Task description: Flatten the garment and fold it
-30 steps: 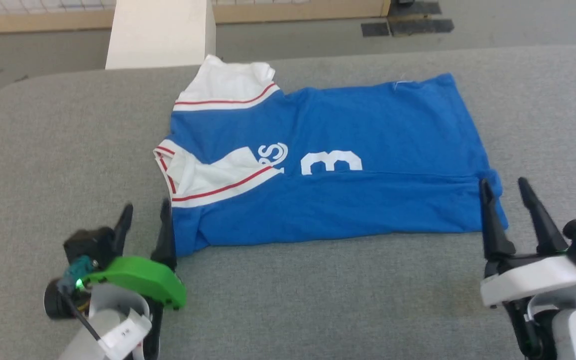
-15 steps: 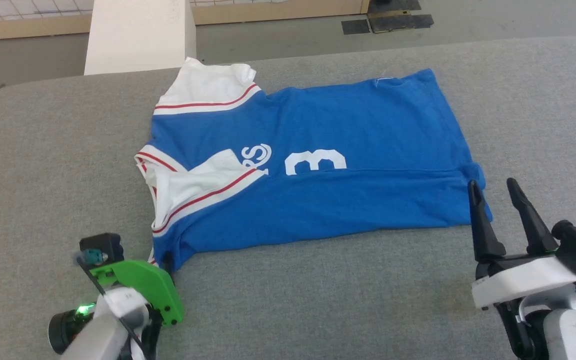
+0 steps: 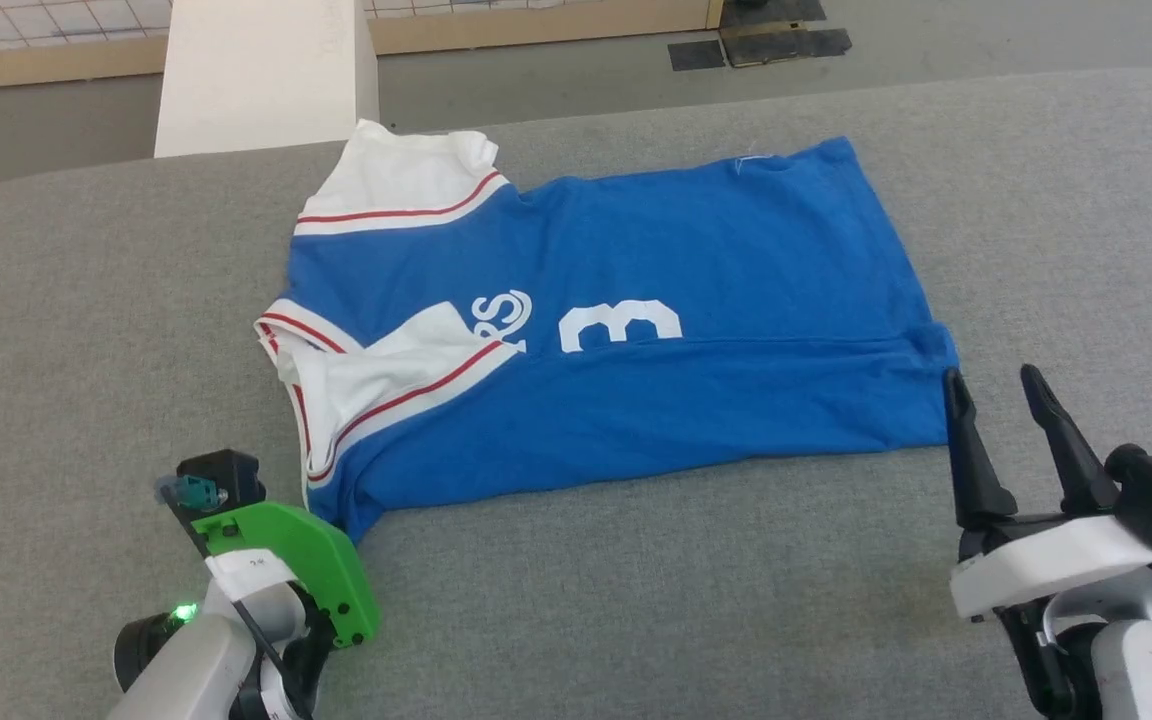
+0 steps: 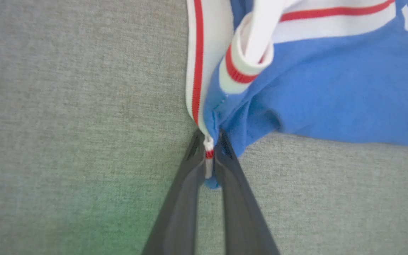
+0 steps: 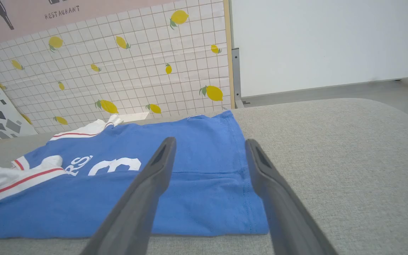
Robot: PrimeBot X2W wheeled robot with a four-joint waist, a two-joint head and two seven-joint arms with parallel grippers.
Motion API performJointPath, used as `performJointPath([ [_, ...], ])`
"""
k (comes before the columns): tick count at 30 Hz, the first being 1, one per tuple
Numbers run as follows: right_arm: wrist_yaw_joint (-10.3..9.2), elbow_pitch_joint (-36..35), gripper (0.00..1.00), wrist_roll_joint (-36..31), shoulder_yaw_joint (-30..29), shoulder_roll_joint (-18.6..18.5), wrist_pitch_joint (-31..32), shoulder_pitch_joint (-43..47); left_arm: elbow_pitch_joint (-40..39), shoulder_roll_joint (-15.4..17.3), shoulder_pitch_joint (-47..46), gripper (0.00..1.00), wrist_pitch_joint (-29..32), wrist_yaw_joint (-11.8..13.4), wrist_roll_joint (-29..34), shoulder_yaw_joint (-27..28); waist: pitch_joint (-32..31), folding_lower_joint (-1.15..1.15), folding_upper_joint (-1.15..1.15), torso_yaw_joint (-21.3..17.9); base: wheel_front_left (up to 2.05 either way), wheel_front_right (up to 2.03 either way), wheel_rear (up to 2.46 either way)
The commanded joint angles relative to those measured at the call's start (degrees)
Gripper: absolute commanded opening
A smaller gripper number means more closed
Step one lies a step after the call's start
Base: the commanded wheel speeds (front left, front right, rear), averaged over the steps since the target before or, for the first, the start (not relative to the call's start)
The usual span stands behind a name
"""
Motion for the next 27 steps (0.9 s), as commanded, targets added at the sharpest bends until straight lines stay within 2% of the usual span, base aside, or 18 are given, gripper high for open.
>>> performJointPath([
  [1, -0.09, 1.14, 1.0, -0.48, -1.05, 0.12, 0.9, -1.22, 0.41, -0.19, 1.11, 0.0, -0.16, -0.33, -0.11, -0.6, 0.18, 0.0, 0.35, 0.21, 0.0, 0.0, 0.0],
  [6, -0.09, 7.99, 1.0, -1.56, -4.2, 0.79, 8.82, -5.86, 0.1, -0.05, 0.35, 0.0, -0.59, -0.82, 0.23, -0.79, 0.96, 0.0, 0.35, 0.9, 0.0, 0.0, 0.0],
  [13, -0.09, 17.54, 1.0, -5.57, -10.73, 1.64, 27.64, -13.58, -0.29, -0.26, -0.77, 0.0, -1.25, -1.68, 0.66, -1.31, 2.51, 0.0, 0.35, 2.54, 0.0, 0.0, 0.0],
  [17, -0.09, 19.17, 1.0, -10.68, -13.38, 1.97, 38.95, -16.26, -0.37, -0.3, -1.09, 0.0, -1.43, -2.03, 0.66, -1.45, 3.4, 0.0, 0.35, 3.35, 0.0, 0.0, 0.0],
  [21, -0.09, 17.93, 1.0, -13.22, -14.42, 2.26, 49.26, -17.02, -0.25, -0.29, -1.26, 0.0, -1.6, -2.3, 0.59, -1.5, 3.96, 0.0, 0.35, 3.79, 0.0, 0.0, 0.0],
  [23, -0.09, 16.49, 0.4, -13.49, -14.37, 2.35, 53.42, -16.99, -0.17, -0.3, -1.34, 0.0, -1.65, -2.38, 0.56, -1.53, 4.13, 0.0, 0.35, 3.93, 0.0, 0.0, 0.0],
  [24, -0.09, 15.71, 0.05, -13.5, -14.17, 2.38, 54.88, -16.9, -0.14, -0.31, -1.37, 0.0, -1.63, -2.42, 0.53, -1.57, 4.18, 0.0, 0.35, 3.99, 0.0, 0.0, 0.0],
  [25, -0.09, 14.66, 0.0, -13.44, -13.97, 2.4, 56.26, -16.73, -0.1, -0.32, -1.43, 0.0, -1.69, -2.47, 0.52, -1.58, 4.2, 0.0, 0.35, 4.04, 0.0, 0.0, 0.0],
  [27, -0.09, 12.75, 0.0, -13.33, -13.73, 2.44, 58.0, -16.2, 0.0, -0.34, -1.46, 0.0, -1.86, -2.54, 0.53, -1.61, 4.12, 0.0, 0.35, 4.08, 0.0, 0.0, 0.0],
])
